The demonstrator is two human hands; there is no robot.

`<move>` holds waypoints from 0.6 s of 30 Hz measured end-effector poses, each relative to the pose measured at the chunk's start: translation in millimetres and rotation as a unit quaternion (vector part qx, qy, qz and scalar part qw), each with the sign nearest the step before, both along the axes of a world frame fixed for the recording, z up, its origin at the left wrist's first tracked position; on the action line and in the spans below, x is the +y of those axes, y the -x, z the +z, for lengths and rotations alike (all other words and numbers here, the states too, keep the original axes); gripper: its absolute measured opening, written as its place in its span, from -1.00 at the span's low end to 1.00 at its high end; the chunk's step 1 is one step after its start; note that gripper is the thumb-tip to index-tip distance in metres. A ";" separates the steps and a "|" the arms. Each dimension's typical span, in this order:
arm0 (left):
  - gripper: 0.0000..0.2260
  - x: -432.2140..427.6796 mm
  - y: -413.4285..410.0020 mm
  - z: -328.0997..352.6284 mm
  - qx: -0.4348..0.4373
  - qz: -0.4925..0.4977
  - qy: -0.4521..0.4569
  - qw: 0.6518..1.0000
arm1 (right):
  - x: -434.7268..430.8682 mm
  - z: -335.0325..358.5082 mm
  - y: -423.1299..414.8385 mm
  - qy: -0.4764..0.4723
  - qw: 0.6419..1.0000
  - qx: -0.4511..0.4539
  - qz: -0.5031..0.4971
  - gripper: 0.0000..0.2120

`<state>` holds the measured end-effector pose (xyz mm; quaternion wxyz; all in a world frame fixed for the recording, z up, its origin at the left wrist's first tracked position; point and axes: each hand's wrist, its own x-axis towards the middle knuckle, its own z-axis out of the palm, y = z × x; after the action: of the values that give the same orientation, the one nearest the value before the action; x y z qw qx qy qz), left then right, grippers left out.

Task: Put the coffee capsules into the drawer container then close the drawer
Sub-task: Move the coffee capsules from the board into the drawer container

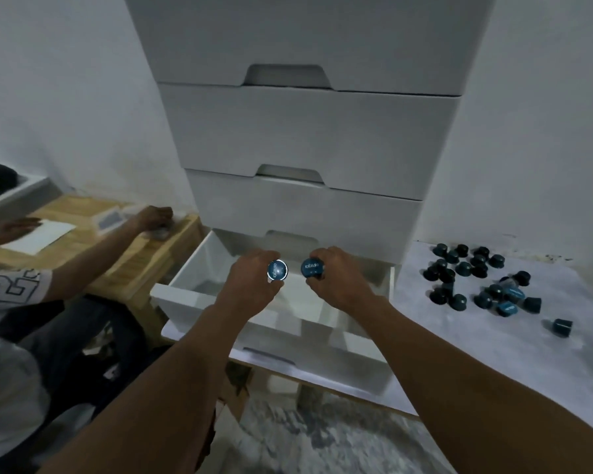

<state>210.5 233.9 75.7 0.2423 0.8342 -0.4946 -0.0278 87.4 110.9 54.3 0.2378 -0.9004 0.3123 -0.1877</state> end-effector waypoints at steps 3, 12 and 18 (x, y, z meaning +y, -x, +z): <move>-0.63 -13.2 -16.1 -6.3 0.006 0.009 -0.039 0.999 | -15.8 -16.8 -17.0 -0.019 0.999 0.033 0.007 -0.70; -0.58 -42.5 -46.0 -19.7 0.004 -0.020 -0.150 0.988 | -36.3 -51.4 -46.6 -0.082 0.995 0.059 -0.001 -0.63; -0.63 -47.9 -74.3 -30.3 0.006 -0.060 -0.209 0.976 | -34.7 -69.1 -67.7 -0.101 0.992 0.077 -0.024 -0.71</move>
<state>284.8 186.0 45.5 0.0636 0.8348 -0.5259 -0.1500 155.2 76.2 -14.8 0.2979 -0.8757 0.3690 -0.0908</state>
